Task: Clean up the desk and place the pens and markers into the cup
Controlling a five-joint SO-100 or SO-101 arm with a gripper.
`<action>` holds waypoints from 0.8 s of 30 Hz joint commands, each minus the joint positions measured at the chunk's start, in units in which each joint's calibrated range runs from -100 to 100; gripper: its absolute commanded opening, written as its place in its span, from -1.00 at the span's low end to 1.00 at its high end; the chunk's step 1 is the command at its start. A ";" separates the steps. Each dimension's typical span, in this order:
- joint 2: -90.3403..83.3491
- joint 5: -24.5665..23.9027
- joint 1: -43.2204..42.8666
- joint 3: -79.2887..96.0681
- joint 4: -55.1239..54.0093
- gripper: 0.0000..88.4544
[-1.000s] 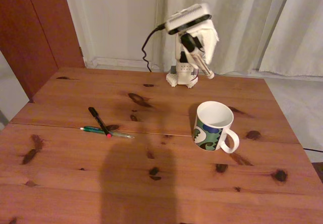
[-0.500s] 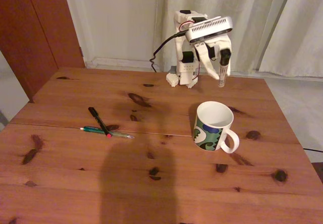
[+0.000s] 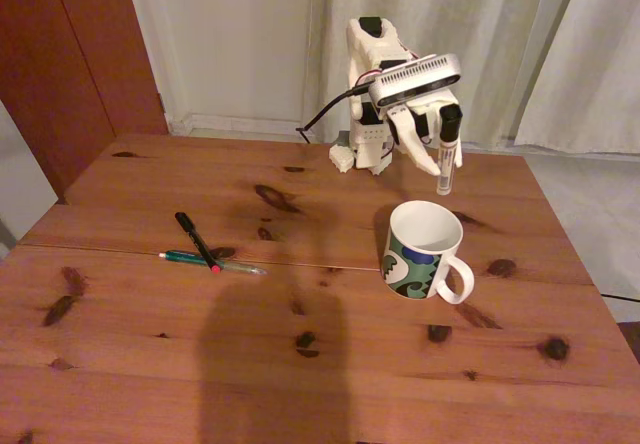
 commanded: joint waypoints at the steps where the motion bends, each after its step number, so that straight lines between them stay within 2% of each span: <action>1: 2.45 0.23 0.32 -0.35 -2.74 -0.99; 18: 8.16 0.13 3.13 5.87 -5.58 -0.99; 24: 8.33 0.44 3.21 7.31 -11.25 -0.94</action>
